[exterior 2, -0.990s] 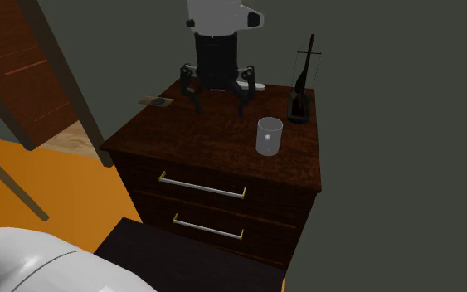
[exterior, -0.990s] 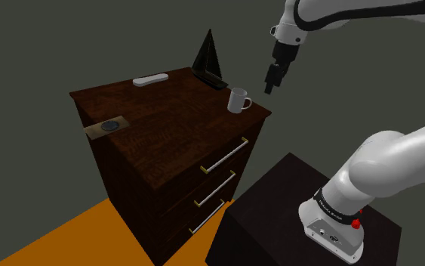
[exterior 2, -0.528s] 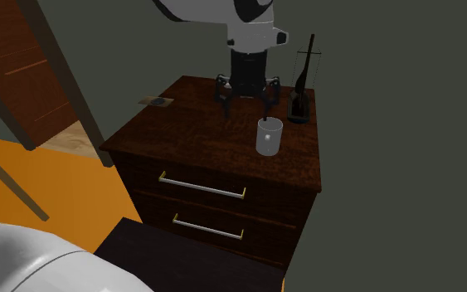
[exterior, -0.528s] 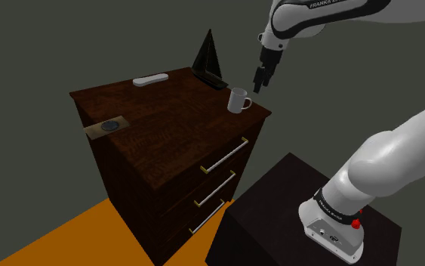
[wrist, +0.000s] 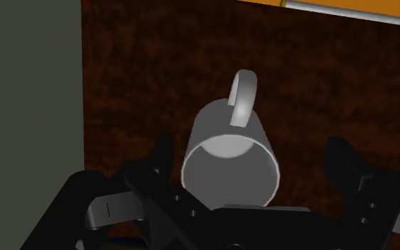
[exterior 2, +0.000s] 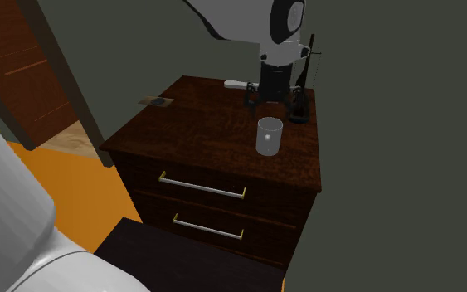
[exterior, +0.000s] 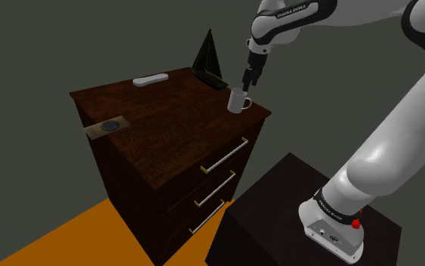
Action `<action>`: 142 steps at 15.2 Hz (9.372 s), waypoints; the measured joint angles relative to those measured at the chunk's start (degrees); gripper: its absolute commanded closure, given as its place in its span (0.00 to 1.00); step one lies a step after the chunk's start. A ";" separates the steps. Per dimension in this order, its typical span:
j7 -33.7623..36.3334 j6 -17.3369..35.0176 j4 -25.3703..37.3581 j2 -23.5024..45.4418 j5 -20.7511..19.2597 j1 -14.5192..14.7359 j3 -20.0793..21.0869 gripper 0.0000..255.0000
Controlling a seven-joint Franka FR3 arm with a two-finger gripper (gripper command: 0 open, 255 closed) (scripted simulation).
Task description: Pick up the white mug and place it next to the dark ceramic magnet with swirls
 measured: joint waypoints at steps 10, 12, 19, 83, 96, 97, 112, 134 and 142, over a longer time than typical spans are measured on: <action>-4.00 3.76 9.33 13.23 2.48 -1.73 -0.73 0.00; -4.13 5.23 8.30 13.69 2.58 -1.78 -0.71 0.00; -4.21 6.33 7.99 14.45 2.74 -1.83 -0.67 0.00; 19.89 -16.64 21.34 4.86 0.69 11.56 9.37 1.00; 36.35 -19.69 33.22 13.77 -0.54 21.36 16.09 1.00; 37.49 -20.00 34.69 14.97 -0.76 22.14 16.48 1.00; 46.82 -20.48 45.90 25.88 -2.92 29.37 18.97 1.00; 47.19 -4.65 32.22 28.07 -3.44 28.99 18.63 1.00; 47.20 -3.17 31.23 28.54 -3.53 28.96 18.56 1.00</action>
